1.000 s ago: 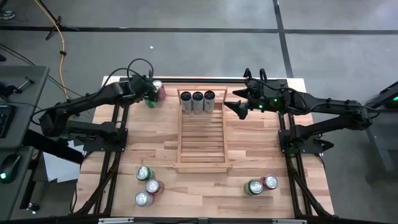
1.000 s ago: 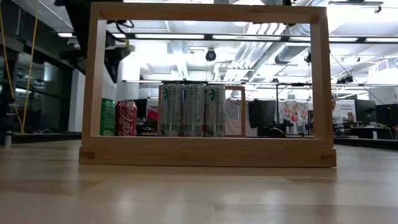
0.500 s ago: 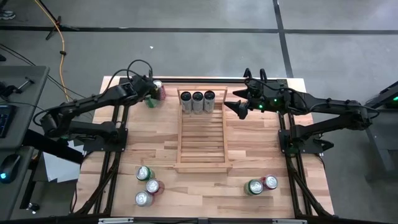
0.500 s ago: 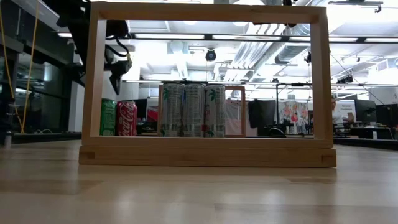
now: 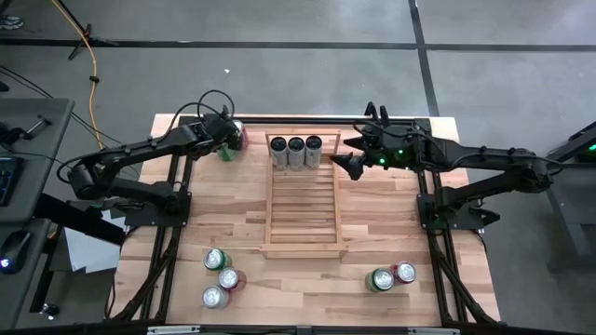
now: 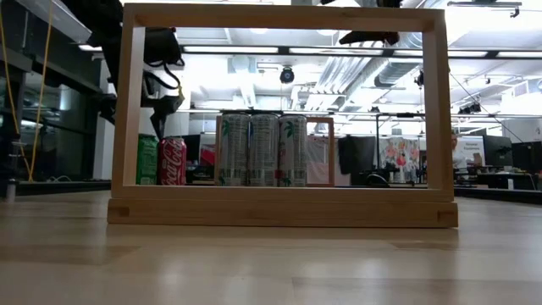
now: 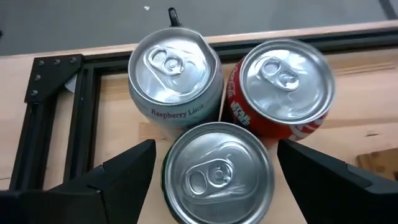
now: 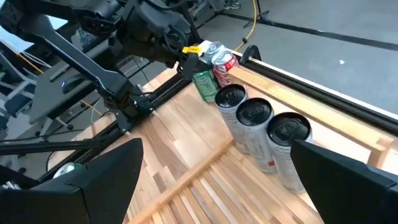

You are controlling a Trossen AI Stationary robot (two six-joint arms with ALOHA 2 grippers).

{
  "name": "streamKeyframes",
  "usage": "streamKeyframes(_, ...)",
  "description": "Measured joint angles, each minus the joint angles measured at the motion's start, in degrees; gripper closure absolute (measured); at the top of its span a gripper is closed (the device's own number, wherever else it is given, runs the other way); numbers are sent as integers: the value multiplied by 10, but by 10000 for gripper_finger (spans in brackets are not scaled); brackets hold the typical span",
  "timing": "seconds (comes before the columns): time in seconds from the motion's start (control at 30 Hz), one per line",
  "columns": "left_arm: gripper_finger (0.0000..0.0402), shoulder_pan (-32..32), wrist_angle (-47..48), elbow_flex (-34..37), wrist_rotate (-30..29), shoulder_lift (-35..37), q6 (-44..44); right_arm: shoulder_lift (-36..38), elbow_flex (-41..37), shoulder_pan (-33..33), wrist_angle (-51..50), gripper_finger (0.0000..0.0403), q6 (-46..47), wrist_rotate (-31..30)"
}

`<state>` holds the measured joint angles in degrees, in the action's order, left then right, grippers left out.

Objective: Place canned beverage on shelf
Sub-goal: Put the top left green can on the shelf

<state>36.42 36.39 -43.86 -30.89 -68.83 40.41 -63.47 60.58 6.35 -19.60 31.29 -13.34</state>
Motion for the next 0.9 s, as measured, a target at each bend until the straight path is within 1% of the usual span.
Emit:
streamKeyframes(0.23,73,0,4,0,1,-30,8,-22,0,0,2,9,47,0)
streamKeyframes(0.6,73,0,5,-1,15,-59,25,-20,0,0,2,9,49,3)
streamKeyframes(0.7,73,0,5,-1,31,-59,30,-20,0,0,2,9,49,3)
streamKeyframes(0.8,81,0,5,-1,38,-59,30,-20,0,0,2,9,49,13)
streamKeyframes(0.9,101,-1,7,-1,40,-57,32,-20,0,0,2,9,49,28)
